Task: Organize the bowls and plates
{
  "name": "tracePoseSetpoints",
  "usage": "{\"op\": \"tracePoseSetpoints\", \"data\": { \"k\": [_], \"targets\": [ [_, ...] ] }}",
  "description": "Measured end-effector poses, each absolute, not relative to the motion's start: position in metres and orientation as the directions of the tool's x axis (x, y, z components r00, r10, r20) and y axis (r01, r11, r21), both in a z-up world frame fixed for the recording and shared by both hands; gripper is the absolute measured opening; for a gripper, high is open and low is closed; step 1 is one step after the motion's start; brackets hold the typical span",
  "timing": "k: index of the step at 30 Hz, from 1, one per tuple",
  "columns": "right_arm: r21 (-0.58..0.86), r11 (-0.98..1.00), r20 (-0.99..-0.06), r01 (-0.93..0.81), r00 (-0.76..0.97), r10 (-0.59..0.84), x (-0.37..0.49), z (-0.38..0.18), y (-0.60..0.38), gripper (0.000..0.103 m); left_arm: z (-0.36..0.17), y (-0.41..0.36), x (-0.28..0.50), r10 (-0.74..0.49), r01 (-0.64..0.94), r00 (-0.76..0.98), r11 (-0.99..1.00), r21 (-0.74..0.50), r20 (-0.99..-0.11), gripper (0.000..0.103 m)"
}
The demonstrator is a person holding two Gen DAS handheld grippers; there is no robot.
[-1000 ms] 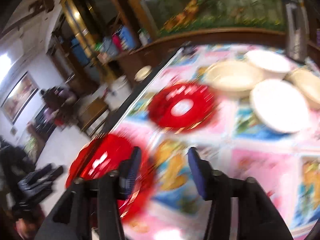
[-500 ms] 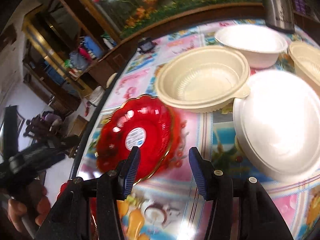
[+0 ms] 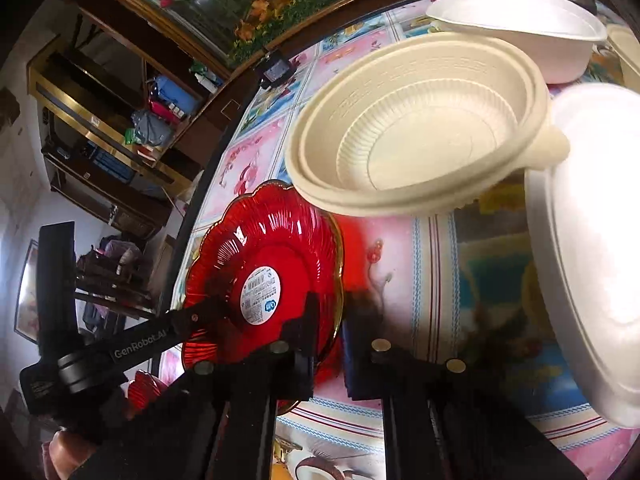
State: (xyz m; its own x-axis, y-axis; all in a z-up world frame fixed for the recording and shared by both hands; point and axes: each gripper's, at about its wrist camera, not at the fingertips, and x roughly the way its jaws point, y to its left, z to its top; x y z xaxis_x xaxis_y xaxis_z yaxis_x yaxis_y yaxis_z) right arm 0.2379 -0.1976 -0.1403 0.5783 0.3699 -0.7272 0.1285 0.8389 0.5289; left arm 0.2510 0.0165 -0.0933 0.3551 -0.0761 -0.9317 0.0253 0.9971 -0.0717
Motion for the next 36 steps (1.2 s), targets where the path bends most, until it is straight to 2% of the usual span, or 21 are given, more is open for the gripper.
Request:
{"op": "tracePoseSetpoints", "data": {
  "k": [6,12,15,18,25,28,30,32,33,35,36],
  "targets": [
    [0.553,0.826,-0.697,0.114,0.607,0.383,0.222,-0.127,-0.2,0.009,-0.054,0.016,0.217,-0.077,0.053,0.491,0.997,-0.059,-0.868,0.019],
    [0.575,0.818,-0.602,0.009,0.682,0.416,0.179,-0.073,-0.187,0.009,0.008,0.044,0.156,-0.088,0.072,0.618,0.996,-0.055,-0.781,0.019],
    [0.547,0.835,-0.586,-0.058,0.686,0.431,0.152,-0.052,-0.166,0.01,0.019,0.065,0.127,-0.071,0.066,0.65,0.997,-0.037,-0.757,0.019],
    [0.485,0.865,-0.617,-0.127,0.651,0.442,0.131,-0.049,-0.132,0.011,0.01,0.091,0.099,-0.036,0.034,0.637,0.999,-0.019,-0.77,0.02],
    [0.339,0.918,-0.754,-0.207,0.524,0.396,0.109,-0.083,-0.061,0.012,-0.062,0.148,0.083,-0.026,-0.078,0.464,0.995,-0.07,-0.885,0.023],
    [0.289,0.93,-0.791,-0.226,0.492,0.365,0.108,-0.093,-0.044,0.019,-0.074,0.15,0.088,-0.016,-0.094,0.418,0.994,-0.061,-0.908,0.024],
    [0.243,0.938,-0.795,-0.247,0.504,0.338,0.105,-0.09,-0.038,0.02,-0.074,0.146,0.085,0.001,-0.094,0.425,0.995,-0.043,-0.905,0.025],
    [0.217,0.937,-0.787,-0.274,0.519,0.334,0.098,-0.081,-0.038,0.026,-0.068,0.147,0.081,0.041,-0.109,0.449,0.994,-0.009,-0.893,0.025],
    [0.209,0.934,-0.766,-0.289,0.545,0.34,0.095,-0.071,-0.043,0.027,-0.062,0.147,0.079,0.07,-0.121,0.47,0.993,0.014,-0.88,0.027],
    [0.213,0.932,-0.718,-0.294,0.6,0.353,0.086,-0.057,-0.062,0.038,-0.051,0.148,0.069,0.119,-0.15,0.509,0.988,0.048,-0.853,0.043],
    [0.218,0.934,-0.678,-0.284,0.644,0.354,0.082,-0.047,-0.076,0.043,-0.041,0.144,0.065,0.134,-0.156,0.553,0.986,0.056,-0.823,0.056]
  ]
}}
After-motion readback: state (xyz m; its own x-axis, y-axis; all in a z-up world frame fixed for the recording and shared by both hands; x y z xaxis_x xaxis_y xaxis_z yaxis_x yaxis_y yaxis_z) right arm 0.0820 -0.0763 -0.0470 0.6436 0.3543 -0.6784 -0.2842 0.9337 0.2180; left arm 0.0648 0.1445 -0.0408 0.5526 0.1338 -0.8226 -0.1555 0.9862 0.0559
